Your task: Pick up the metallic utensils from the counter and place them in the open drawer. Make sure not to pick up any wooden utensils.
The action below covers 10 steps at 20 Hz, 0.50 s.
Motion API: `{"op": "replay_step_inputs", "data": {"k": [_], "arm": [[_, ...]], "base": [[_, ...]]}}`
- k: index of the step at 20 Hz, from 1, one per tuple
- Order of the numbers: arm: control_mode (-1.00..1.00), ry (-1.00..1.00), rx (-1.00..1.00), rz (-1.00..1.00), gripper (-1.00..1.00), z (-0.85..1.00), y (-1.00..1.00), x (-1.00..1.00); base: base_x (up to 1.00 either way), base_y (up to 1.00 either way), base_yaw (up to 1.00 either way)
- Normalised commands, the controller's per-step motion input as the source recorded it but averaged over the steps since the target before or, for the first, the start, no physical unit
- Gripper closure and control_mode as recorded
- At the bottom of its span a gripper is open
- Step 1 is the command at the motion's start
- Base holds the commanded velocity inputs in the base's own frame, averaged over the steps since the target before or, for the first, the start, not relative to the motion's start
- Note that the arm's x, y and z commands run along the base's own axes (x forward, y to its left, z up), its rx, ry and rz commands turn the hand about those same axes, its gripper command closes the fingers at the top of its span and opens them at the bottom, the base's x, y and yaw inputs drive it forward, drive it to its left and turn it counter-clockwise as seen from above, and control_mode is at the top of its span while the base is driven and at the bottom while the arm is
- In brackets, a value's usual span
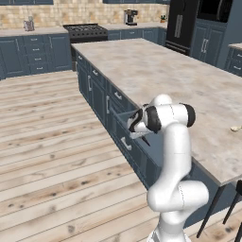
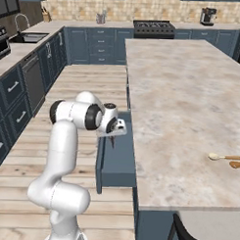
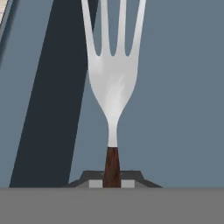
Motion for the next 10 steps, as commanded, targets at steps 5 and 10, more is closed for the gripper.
{"op": "replay_step_inputs", "data": {"k": [5,10], "arm": [[-1.0,0.01,0.02,0.0,1.0,-0.16,0.01,0.14],[-1.0,0.05,0.01,0.0,1.0,-0.9,0.93,-0.5]], "base": [[0.0,0.0,0.0],[0.0,0.0,0.0]]}}
